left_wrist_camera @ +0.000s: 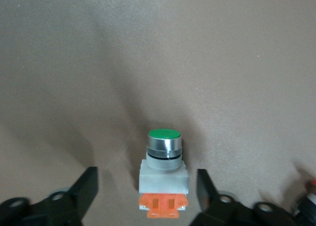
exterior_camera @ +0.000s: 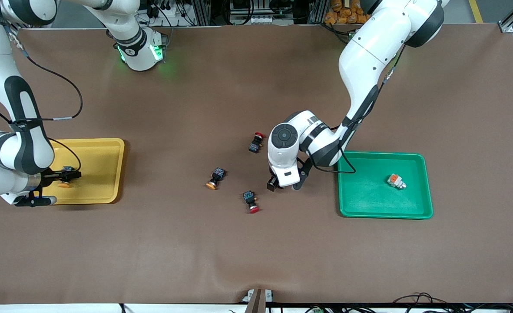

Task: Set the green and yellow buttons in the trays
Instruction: 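Grasp a second green button with the left gripper while the right gripper withdraws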

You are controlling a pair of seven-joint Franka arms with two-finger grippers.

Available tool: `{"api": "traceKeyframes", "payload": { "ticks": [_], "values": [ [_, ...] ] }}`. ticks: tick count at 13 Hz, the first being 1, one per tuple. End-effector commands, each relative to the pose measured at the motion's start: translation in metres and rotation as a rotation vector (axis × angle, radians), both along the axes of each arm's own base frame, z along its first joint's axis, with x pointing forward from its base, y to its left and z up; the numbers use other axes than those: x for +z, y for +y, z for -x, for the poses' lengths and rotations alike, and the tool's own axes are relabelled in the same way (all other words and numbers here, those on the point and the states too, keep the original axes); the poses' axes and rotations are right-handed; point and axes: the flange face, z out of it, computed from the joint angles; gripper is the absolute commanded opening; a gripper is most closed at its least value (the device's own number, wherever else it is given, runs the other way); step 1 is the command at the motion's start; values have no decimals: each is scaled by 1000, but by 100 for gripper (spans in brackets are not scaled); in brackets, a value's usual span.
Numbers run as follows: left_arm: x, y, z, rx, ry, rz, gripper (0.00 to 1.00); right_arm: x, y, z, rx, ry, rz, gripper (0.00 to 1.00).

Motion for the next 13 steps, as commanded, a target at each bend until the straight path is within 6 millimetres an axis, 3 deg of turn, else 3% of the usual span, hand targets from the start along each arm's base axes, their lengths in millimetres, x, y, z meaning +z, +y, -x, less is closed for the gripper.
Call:
{"api": "traceKeyframes", "payload": {
  "ticks": [1, 4, 6, 7, 11, 12, 13],
  "values": [
    [2, -7, -4, 8, -13, 7, 2, 28, 33, 2, -74, 51, -14, 100],
    [16, 5, -17, 10, -33, 10, 0, 45, 90, 1, -166, 117, -37, 100],
    [47, 38, -40, -54, -37, 3, 0, 47, 128, -1, -190, 131, -68, 100],
    [55, 47, -41, -92, 11, -25, 0, 47, 147, -3, -222, 135, -96, 100],
    [122, 127, -64, -217, 138, -44, 0, 56, 258, -10, -371, 119, -26, 100],
    [130, 149, -67, -240, 178, -50, 0, 59, 287, -11, -378, 91, -12, 100],
    [135, 176, -71, -240, 213, -49, 0, 59, 303, -12, -394, 61, -1, 100]
  ]
}}
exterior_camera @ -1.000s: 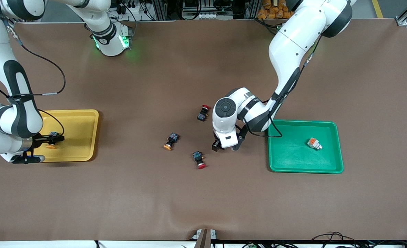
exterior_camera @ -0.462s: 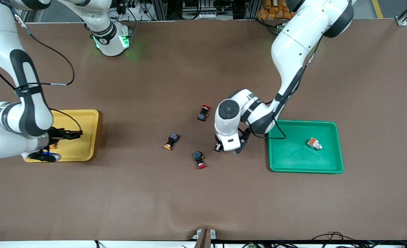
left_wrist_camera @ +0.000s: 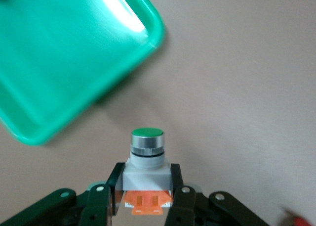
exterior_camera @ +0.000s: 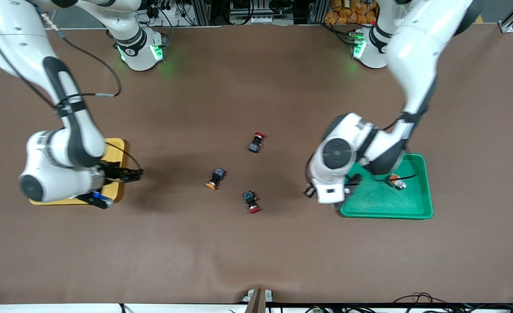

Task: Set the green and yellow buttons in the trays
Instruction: 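Place the green button in the green tray while the right gripper grasps a yellow button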

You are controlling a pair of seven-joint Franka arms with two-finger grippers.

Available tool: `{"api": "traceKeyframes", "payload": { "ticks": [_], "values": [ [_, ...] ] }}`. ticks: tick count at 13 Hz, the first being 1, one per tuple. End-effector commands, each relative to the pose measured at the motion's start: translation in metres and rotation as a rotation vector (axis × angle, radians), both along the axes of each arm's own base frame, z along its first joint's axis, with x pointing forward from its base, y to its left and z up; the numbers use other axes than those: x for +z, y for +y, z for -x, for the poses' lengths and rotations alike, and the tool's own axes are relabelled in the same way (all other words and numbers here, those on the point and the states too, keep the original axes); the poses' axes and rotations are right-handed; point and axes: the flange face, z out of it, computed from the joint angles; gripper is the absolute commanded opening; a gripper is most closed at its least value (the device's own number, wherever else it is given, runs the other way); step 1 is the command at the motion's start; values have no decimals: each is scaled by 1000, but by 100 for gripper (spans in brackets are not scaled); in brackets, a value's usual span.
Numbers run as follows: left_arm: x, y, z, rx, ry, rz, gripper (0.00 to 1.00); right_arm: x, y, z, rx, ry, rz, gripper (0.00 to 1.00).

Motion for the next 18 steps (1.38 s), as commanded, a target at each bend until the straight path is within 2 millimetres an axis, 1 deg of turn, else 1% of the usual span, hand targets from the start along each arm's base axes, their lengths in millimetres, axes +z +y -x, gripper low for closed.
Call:
{"api": "traceKeyframes", "payload": {
  "ticks": [1, 2, 3, 4, 5, 6, 7, 8, 9, 10, 11, 12, 13, 14, 15, 16, 17, 18],
  "values": [
    [11, 58, 5, -19, 99, 11, 0, 11, 46, 0, -60, -62, 43, 100],
    [5, 89, 5, -20, 123, 17, 0, 9, 57, -2, -56, -97, 39, 100],
    [-2, 114, 3, -50, 143, 23, 0, 8, 82, -2, -47, -130, 38, 100],
    [-11, 132, 2, -61, 159, 29, 0, 10, 105, -1, -70, -165, 43, 100],
    [-21, 140, 1, -64, 158, 37, 0, 9, 128, 0, -102, -194, 49, 100],
    [-30, 139, 1, -71, 142, 49, 0, 7, 147, 1, -123, -219, 48, 100],
    [-37, 148, -2, -66, 125, 55, 0, 4, 160, 2, -139, -239, 45, 100],
    [-52, 173, -6, -59, 116, 80, 0, -11, 172, 5, -138, -250, 37, 100],
    [-61, 181, -6, -79, 92, 103, 0, -25, 185, 7, -144, -275, 29, 100],
    [-69, 184, -3, -108, 76, 103, 0, -31, 204, 13, -179, -290, 30, 100],
    [-72, 190, -4, -147, 64, 67, 0, -35, 217, 18, -198, -291, 40, 100],
    [-78, 197, -5, -174, 63, 42, 54, -42, 223, 20, -202, -296, 38, 100],
    [-78, 195, -4, -186, 62, 34, 100, -54, 227, 21, -204, -300, 34, 100],
    [-72, 197, -5, -186, 54, 29, 100, -63, 234, 24, -201, -311, 28, 100],
    [-60, 193, -5, -193, 41, 22, 100, -72, 235, 24, -204, -316, 25, 100],
    [-46, 191, -5, -199, 35, 8, 100, -76, 235, 25, -205, -314, 26, 84],
    [-21, 187, -6, -229, 18, -8, 100, -79, 234, 25, -213, -308, 24, 54],
    [4, 185, -4, -267, 7, -17, 100, -82, 234, 26, -214, -302, 26, 33]
  ]
}}
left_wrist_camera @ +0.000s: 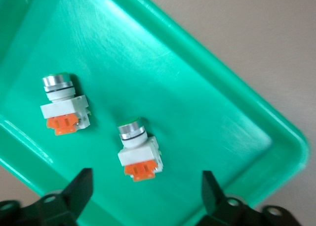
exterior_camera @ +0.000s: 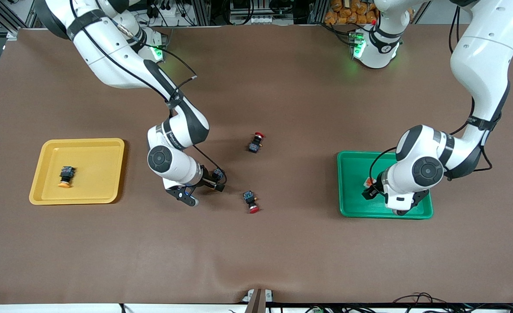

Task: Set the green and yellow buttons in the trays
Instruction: 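Place the green button in the green tray while the right gripper grasps a yellow button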

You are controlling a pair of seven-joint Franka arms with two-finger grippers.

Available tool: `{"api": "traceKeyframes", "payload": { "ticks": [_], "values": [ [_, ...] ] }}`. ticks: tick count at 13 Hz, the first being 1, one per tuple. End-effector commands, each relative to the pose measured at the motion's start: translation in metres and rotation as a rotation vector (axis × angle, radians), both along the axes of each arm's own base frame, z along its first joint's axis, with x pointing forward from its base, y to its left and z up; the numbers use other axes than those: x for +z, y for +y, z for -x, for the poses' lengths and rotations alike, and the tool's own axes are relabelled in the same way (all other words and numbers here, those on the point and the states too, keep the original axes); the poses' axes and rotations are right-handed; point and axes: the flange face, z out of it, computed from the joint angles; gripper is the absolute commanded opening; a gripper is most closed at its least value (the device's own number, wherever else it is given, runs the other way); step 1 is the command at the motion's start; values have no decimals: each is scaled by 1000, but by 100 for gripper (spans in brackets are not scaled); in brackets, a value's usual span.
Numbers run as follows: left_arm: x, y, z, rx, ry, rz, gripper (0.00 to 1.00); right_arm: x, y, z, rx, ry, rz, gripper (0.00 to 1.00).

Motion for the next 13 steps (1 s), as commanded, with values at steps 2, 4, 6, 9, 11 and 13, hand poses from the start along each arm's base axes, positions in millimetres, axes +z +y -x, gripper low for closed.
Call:
{"api": "traceKeyframes", "payload": {
  "ticks": [2, 4, 6, 9, 11, 13],
  "values": [
    [95, -5, 13, -107, -47, -81, 100, -5, -1, 0, -32, 11, 0, 5],
    [136, -8, 14, -126, -47, -66, 100, -1, -7, -4, -65, 16, 0, 0],
    [179, -5, 12, -194, -21, -10, 100, 9, -20, -9, -67, 48, 12, 0],
    [239, 10, 9, -305, -16, -10, 100, 37, -63, -12, -40, 161, 52, 0],
    [267, 16, 11, -345, 5, -4, 100, 59, -105, -13, 45, 228, 54, 0],
    [288, 20, 19, -373, 25, -14, 100, 60, -126, -8, 75, 265, 72, 0]
  ]
}}
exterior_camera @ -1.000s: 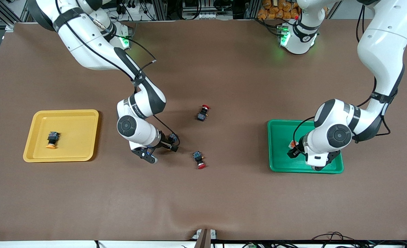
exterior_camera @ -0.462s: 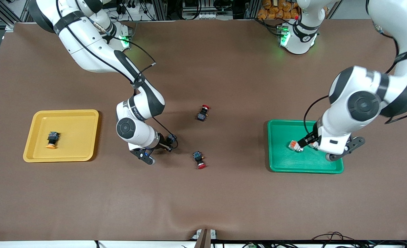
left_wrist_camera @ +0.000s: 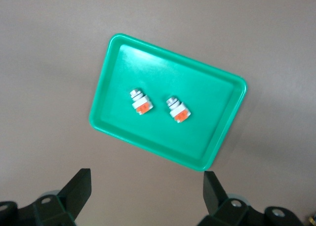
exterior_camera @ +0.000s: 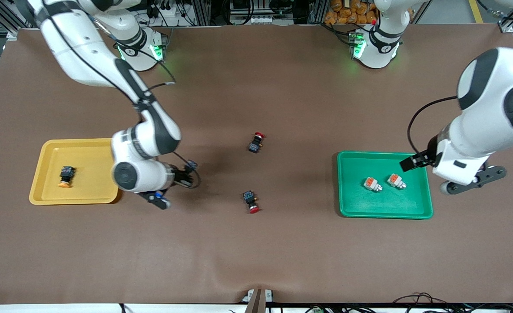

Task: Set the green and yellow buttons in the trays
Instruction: 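Place the green button in the green tray while the right gripper grasps a yellow button, then lower the yellow button into the yellow tray with the right gripper and release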

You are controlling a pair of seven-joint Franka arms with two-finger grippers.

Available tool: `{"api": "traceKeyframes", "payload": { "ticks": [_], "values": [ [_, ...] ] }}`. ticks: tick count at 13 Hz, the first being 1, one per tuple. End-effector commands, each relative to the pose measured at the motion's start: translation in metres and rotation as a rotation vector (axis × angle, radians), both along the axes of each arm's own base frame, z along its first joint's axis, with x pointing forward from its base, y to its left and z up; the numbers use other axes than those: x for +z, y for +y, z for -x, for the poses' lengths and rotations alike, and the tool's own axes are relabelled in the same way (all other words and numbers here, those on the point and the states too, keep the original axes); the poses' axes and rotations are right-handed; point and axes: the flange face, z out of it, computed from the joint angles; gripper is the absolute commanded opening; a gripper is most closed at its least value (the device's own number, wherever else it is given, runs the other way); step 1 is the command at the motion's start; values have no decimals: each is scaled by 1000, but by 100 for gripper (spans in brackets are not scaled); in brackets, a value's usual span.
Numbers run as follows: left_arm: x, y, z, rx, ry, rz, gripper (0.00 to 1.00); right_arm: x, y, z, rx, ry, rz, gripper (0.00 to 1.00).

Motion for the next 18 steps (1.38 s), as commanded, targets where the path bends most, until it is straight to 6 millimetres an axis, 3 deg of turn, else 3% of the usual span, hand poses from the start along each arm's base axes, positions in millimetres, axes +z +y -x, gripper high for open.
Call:
{"api": "traceKeyframes", "payload": {
  "ticks": [1, 2, 4, 7, 9, 11, 13, 16, 18],
  "values": [
    [38, 1, 13, -35, -3, 5, 100, 9, -27, 13, 57, 22, 14, 0],
    [53, 1, 20, -34, -19, -1, 100, 6, -41, 15, 83, 29, 16, 0],
    [74, 6, 29, -26, -43, 12, 100, 3, -95, 12, 155, 28, 6, 0],
    [78, 13, 30, -33, -39, 24, 100, 12, -165, 13, 247, 62, -55, 0],
    [80, 20, 28, -74, -41, 28, 100, 8, -220, 13, 298, 54, -91, 0],
    [89, 36, 30, -131, -48, 30, 100, 5, -260, 13, 356, 37, -99, 0],
    [103, 49, 37, -147, -60, 46, 100, -2, -280, 13, 389, 27, -63, 0],
    [118, 89, 58, -148, -61, 111, 100, -21, -306, 12, 428, -7, -79, 0],
    [119, 107, 79, -128, -63, 159, 100, -34, -310, 13, 426, -9, -86, 0]
  ]
}}
